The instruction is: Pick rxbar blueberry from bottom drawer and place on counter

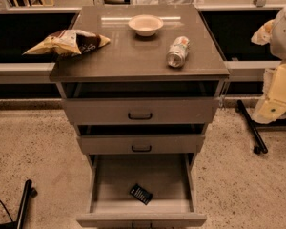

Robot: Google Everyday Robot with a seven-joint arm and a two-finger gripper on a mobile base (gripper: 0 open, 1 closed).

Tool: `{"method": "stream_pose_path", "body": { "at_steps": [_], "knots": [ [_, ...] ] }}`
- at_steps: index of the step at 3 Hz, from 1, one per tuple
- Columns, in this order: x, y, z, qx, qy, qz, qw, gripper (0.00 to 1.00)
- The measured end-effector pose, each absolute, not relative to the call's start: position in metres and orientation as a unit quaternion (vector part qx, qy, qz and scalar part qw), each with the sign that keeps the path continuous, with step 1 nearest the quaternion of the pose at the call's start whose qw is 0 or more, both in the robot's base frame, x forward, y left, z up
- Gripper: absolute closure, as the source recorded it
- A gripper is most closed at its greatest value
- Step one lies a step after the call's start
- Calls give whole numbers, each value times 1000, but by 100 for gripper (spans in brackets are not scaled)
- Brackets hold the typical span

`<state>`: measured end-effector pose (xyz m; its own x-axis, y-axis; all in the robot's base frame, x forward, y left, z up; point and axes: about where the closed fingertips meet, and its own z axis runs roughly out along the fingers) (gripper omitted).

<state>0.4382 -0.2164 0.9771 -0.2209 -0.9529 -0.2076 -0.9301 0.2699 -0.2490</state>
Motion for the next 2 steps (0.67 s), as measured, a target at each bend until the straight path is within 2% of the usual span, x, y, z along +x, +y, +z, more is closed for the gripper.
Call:
{"method": "stream_pose_path", "body": {
  "at_steps": [2],
  "knots": [
    [441,-215,968,-603,780,-25,163,0]
  ]
}}
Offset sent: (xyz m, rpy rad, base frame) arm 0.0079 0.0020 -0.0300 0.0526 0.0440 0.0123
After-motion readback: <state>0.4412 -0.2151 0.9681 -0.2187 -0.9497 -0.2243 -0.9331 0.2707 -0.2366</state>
